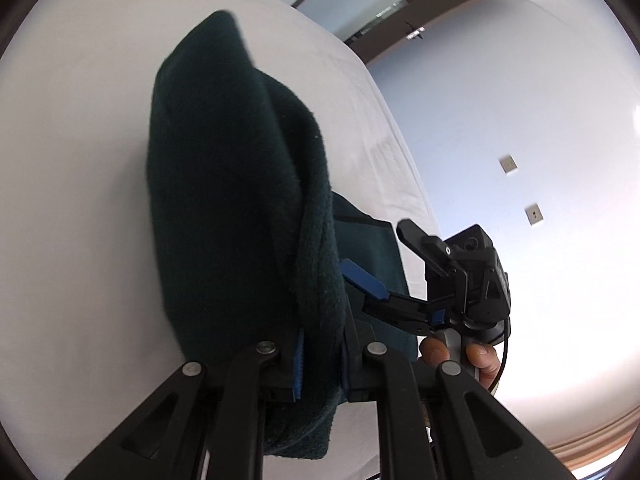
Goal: Fold small clothes
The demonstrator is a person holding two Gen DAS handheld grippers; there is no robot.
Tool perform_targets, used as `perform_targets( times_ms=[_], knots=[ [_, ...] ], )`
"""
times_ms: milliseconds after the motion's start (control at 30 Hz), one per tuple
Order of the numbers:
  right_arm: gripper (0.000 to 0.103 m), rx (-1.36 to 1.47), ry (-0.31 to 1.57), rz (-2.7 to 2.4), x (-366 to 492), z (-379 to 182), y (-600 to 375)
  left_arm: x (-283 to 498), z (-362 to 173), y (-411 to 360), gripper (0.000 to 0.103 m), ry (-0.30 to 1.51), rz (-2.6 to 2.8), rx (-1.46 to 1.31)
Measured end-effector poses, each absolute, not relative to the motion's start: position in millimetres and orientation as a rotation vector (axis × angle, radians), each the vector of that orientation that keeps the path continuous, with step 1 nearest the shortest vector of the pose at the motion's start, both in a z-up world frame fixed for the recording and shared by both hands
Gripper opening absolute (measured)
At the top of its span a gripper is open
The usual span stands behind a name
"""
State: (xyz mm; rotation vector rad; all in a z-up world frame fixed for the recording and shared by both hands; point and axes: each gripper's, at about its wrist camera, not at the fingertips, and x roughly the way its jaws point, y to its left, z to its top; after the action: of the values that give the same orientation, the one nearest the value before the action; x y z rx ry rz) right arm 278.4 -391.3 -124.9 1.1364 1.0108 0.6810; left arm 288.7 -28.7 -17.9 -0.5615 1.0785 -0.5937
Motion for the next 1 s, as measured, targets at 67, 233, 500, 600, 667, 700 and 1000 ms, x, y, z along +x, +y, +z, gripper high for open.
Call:
perform_targets(
  times_ms=[67, 233, 500, 600, 667, 700, 1000],
  knots=[
    [0.072, 1.128, 1.003, 0.646, 279.4, -120.5, -415.2, 292.1, -22.8, -75.1, 0.013, 1.095, -0.630, -0.507],
    [0.072, 1.157, 1.065, 0.550, 278.7, -138.6, -463.5, 285.2, -52.2, -150.1, 0.032, 1.158, -0.767, -0.459],
    [0.071, 1.066, 1.109, 0.551, 279.5, -139.2, -467.4, 254.6, -24.7, -90.2, 0.069, 1.003, -0.736, -0.467],
    [0.071, 0.926, 1.149, 0.508, 281.0, -129.0, -449.7, 260.1, -36.6, -65.8, 0.069, 1.018, -0.689, -0.493],
    [0.059, 0.818, 1.175, 0.476, 276.9, -120.1, -430.0, 262.0, -47.4, -54.7, 0.069, 1.036, -0.672, -0.526],
    [0.053, 0.761, 1.193, 0.447, 277.9, -118.2, -424.0, 262.3, -51.1, -52.1, 0.069, 1.037, -0.664, -0.532],
    [0.013, 0.553, 1.129, 0.303, 258.4, -81.5, -437.3, 261.2, -49.0, -83.9, 0.069, 1.023, -0.695, -0.444]
  ],
)
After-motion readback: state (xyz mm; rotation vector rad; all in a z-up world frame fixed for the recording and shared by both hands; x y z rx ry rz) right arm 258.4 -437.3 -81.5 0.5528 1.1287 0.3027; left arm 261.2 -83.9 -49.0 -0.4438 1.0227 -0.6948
